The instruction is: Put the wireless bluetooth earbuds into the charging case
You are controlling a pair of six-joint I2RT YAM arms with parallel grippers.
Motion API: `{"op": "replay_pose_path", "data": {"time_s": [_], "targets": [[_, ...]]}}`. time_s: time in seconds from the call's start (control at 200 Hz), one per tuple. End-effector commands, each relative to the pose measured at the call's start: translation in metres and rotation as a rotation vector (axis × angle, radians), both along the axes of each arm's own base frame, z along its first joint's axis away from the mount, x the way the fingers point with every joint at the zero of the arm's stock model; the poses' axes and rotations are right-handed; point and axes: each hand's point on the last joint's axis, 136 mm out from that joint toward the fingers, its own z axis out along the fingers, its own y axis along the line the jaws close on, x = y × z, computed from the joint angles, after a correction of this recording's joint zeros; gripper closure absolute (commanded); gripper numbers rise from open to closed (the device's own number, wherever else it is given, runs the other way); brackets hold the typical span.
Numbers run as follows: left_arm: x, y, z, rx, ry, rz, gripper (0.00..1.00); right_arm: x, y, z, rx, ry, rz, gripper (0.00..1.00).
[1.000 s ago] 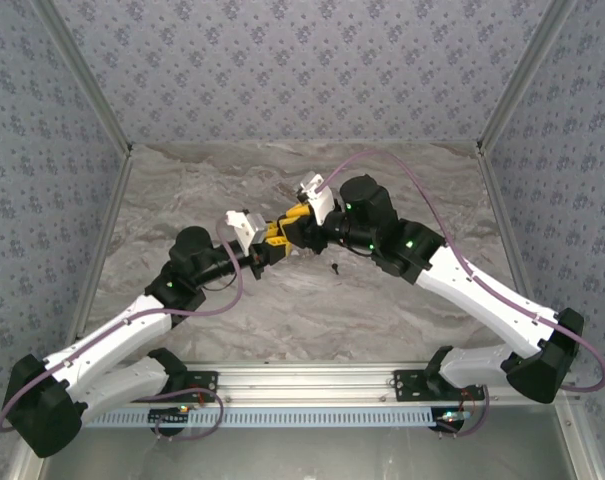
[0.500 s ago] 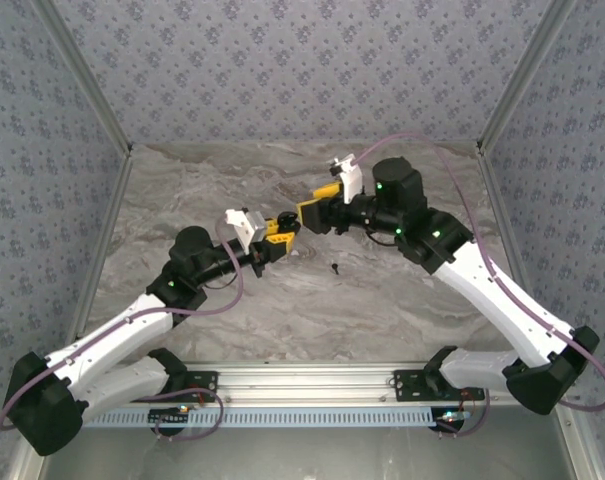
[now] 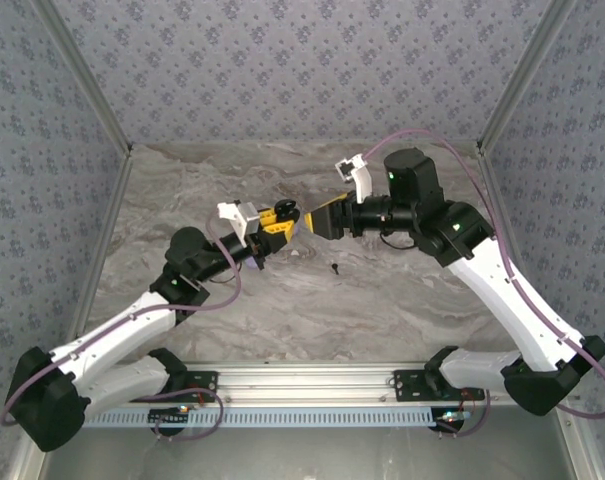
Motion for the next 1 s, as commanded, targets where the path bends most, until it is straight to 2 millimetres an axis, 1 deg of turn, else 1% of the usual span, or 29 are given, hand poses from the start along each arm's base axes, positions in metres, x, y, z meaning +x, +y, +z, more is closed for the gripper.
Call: {"op": "replay_pose_path", "data": {"time_s": [0.0, 0.075, 0.29, 0.395, 0.725, 0.994], "targets": [[-0.009, -0.001, 0.032, -0.102, -0.053, -0.041, 1.00, -0.007, 0.000, 0.015, -0.019, -0.027, 0.006, 0.38], [-0.008, -0.003, 0.036, -0.110, -0.053, -0.054, 1.00, -0.008, 0.002, 0.021, -0.021, -0.039, 0.011, 0.43], [-0.006, -0.008, 0.040, -0.119, -0.052, -0.071, 1.00, -0.008, 0.009, 0.022, -0.052, -0.051, 0.011, 0.47], [-0.005, -0.010, 0.039, -0.119, -0.050, -0.072, 1.00, -0.008, 0.013, 0.018, -0.062, -0.041, 0.019, 0.48], [-0.005, -0.011, 0.039, -0.124, -0.048, -0.081, 1.00, 0.004, 0.020, 0.010, -0.101, -0.035, -0.005, 0.47], [-0.006, -0.010, 0.038, -0.125, -0.048, -0.078, 1.00, 0.005, 0.030, 0.010, -0.100, -0.034, 0.021, 0.48]]}}
